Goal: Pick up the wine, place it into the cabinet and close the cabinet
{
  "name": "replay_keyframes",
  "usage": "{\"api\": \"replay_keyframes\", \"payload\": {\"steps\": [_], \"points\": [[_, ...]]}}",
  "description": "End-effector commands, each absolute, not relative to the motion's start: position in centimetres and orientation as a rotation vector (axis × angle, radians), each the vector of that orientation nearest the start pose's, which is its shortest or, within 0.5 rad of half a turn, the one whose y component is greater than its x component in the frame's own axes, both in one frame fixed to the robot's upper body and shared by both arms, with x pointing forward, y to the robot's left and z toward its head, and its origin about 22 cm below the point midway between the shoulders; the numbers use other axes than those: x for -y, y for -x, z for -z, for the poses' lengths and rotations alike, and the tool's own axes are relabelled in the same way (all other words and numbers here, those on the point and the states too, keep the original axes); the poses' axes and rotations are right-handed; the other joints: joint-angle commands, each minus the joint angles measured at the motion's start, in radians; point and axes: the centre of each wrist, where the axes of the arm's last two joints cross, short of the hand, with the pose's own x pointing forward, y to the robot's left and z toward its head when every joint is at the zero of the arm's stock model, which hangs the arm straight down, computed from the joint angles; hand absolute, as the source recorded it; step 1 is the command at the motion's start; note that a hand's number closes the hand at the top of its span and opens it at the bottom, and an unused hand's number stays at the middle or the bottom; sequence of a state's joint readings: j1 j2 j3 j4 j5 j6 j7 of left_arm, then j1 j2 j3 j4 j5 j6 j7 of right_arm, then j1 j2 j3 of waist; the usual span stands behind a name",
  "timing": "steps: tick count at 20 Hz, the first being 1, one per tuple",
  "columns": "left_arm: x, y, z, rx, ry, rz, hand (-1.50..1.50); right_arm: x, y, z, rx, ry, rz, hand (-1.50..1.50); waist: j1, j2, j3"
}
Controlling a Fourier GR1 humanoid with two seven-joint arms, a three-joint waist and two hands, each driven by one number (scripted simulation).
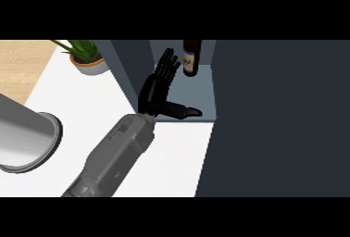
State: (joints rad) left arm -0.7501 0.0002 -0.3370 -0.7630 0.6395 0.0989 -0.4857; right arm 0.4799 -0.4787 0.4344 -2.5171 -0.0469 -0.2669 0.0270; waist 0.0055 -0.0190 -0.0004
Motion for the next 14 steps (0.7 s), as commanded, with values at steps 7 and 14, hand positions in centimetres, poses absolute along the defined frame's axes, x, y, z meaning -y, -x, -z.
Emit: {"api": "replay_keyframes", "payload": {"steps": [7, 14], "points": [[-9.4, -29.7, 0.3, 1.700, 0.561, -0.069, -1.50, 21.9, -6.4, -18.8, 1.951, -0.172, -0.163, -1.50, 0.008, 0.006, 0.000], [-14.9, -25.5, 0.6, 1.711, 0.563, -0.115, -1.50, 22.0, -5.9, -18.9, 1.923, -0.164, -0.243, -1.50, -0.005, 0.010, 0.000]]}}
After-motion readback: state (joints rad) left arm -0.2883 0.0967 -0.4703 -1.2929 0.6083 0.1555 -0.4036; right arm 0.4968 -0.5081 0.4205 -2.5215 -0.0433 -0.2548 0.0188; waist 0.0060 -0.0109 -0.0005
